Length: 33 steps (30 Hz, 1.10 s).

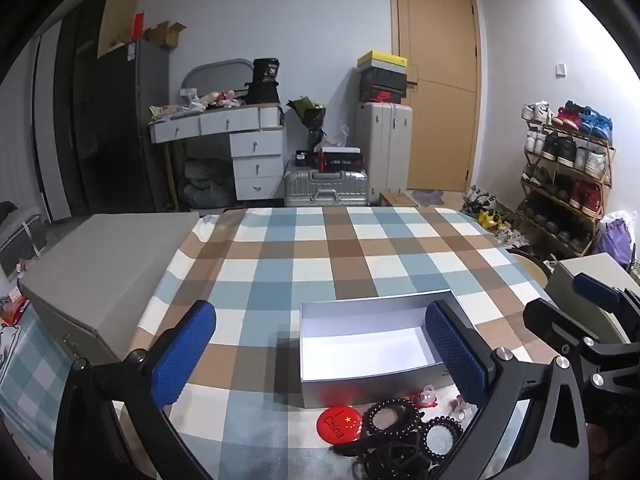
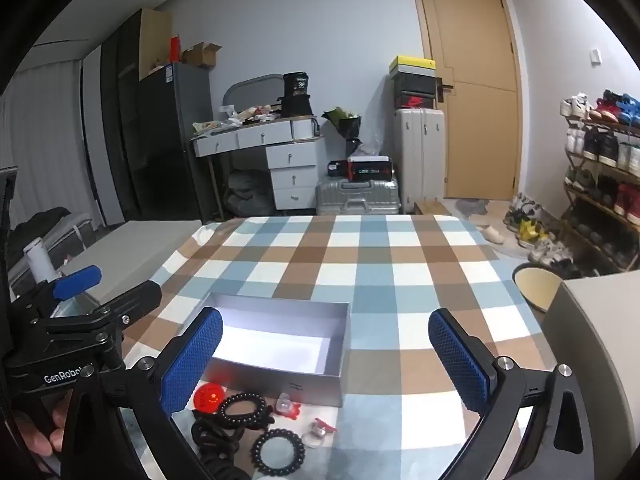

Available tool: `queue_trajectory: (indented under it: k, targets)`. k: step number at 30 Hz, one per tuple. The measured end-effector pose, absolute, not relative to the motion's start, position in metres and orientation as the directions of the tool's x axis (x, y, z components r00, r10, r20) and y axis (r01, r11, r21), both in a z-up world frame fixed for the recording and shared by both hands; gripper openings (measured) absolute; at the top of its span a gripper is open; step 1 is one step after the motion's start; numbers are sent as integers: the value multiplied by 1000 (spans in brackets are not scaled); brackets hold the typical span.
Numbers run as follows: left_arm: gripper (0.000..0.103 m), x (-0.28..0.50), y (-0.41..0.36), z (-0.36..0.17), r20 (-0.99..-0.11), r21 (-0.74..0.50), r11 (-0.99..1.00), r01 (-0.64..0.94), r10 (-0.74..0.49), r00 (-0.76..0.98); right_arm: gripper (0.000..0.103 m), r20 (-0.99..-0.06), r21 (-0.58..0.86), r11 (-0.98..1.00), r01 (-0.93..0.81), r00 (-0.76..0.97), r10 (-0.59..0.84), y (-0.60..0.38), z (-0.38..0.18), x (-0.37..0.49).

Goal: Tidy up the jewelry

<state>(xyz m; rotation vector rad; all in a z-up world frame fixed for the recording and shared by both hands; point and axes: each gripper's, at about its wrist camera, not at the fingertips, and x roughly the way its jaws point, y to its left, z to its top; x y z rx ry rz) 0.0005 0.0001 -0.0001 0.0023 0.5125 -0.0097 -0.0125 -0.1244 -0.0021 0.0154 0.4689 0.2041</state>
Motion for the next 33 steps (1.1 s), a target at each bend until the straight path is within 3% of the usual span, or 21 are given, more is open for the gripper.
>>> queue_trajectory:
  k: [33]
  targets:
    - [102, -3, 6, -4, -495, -44, 999, 12, -32, 868, 103, -449, 71, 984, -163, 876, 178, -131, -4, -11]
